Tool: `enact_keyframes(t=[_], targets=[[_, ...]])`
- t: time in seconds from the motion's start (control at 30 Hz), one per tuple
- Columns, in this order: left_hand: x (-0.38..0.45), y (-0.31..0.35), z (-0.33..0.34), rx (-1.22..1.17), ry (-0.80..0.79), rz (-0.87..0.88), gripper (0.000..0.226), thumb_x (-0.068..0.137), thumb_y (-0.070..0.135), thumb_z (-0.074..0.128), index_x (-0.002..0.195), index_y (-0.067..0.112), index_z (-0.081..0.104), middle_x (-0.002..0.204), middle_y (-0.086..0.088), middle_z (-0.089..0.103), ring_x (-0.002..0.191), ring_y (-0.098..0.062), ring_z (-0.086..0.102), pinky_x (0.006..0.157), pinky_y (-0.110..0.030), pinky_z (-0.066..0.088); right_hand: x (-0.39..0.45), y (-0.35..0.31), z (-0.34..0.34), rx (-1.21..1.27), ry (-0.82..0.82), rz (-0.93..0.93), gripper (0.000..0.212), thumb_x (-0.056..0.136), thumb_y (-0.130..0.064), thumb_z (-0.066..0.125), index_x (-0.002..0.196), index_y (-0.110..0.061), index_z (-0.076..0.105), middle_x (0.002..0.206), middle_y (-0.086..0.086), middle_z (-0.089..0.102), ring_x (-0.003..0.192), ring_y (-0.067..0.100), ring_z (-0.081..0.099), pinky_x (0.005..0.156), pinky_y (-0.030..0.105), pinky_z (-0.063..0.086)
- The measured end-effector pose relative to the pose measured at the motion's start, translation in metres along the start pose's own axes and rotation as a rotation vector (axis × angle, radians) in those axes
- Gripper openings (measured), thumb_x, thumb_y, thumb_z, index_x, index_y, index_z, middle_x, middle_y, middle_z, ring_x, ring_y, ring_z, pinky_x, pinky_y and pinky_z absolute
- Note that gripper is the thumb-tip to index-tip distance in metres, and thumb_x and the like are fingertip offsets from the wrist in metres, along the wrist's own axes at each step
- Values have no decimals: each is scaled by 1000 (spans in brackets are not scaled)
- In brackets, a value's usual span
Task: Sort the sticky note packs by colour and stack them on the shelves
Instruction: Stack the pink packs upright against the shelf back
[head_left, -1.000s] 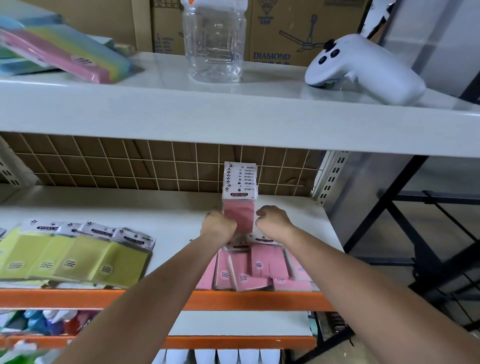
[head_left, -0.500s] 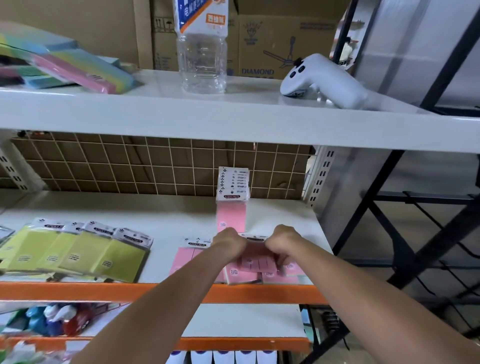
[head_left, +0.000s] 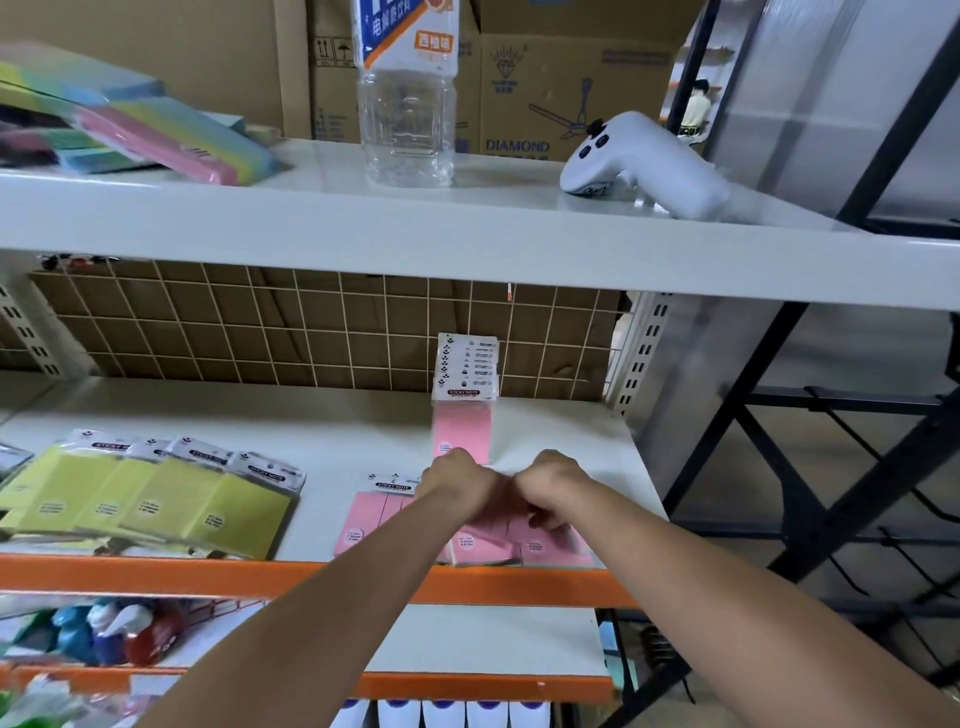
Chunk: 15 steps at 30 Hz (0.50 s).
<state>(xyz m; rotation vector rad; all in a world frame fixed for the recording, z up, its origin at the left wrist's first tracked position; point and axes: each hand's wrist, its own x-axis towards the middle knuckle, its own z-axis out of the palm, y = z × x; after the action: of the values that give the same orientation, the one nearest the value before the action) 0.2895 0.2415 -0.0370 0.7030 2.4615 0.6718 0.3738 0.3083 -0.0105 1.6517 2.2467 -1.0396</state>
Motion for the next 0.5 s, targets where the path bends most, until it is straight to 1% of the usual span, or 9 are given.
enact_keyframes(t=[0.07, 0.1, 0.17, 0.23, 0.3, 0.37, 0.43, 0.5], targets=[[3, 4, -8, -111, 24, -4, 36, 81, 24, 57, 111, 3, 59, 114, -16, 64, 106, -33, 60, 89, -33, 50, 1, -7, -2, 42, 64, -34, 14, 82, -9, 49, 73, -6, 58, 83, 13, 72, 78, 29, 72, 77, 36, 59], [6, 6, -13, -162, 40, -11, 35, 82, 20, 55, 112, 2, 59, 114, -15, 64, 107, -33, 60, 90, -33, 50, 2, -10, -3, 60, 113, -50, 11, 81, -11, 50, 78, -6, 60, 93, 14, 72, 86, 30, 71, 80, 34, 58], [9, 10, -20, -259, 70, -33, 35, 81, 15, 52, 111, 0, 59, 114, -14, 64, 107, -34, 60, 92, -34, 50, 3, -16, -6, 95, 209, -83, 17, 82, -14, 53, 95, -8, 61, 108, 14, 68, 100, 31, 66, 79, 26, 51], [14, 11, -26, -337, 102, -36, 35, 81, 13, 50, 113, -1, 57, 115, -15, 63, 108, -34, 59, 92, -35, 50, 5, -21, -7, 141, 248, -110, 20, 86, -17, 55, 103, -8, 60, 113, 13, 65, 103, 32, 63, 74, 26, 45], [16, 12, -30, -368, 130, -28, 36, 84, 11, 49, 118, -2, 53, 118, -17, 59, 112, -35, 55, 92, -36, 49, 6, -27, -6, 186, 262, -131, 21, 90, -20, 54, 105, -7, 60, 112, 13, 65, 102, 31, 63, 72, 26, 44], [20, 10, -31, -372, 136, 4, 36, 83, 8, 46, 116, 0, 56, 117, -19, 58, 109, -36, 55, 90, -37, 50, 9, -31, -3, 219, 269, -155, 24, 91, -20, 52, 109, -7, 62, 113, 13, 65, 102, 31, 63, 71, 25, 43], [22, 8, -29, -380, 124, 33, 36, 82, 4, 45, 114, 0, 59, 116, -20, 59, 108, -36, 54, 91, -37, 49, 10, -34, 0, 248, 253, -199, 27, 92, -18, 51, 112, -10, 65, 116, 13, 65, 105, 33, 62, 75, 25, 45], [24, 5, -29, -379, 117, 51, 37, 81, 1, 43, 114, -1, 60, 115, -21, 60, 109, -37, 53, 94, -40, 47, 11, -37, 2, 255, 232, -239, 30, 93, -16, 49, 118, -12, 65, 121, 13, 64, 110, 32, 60, 84, 27, 47]])
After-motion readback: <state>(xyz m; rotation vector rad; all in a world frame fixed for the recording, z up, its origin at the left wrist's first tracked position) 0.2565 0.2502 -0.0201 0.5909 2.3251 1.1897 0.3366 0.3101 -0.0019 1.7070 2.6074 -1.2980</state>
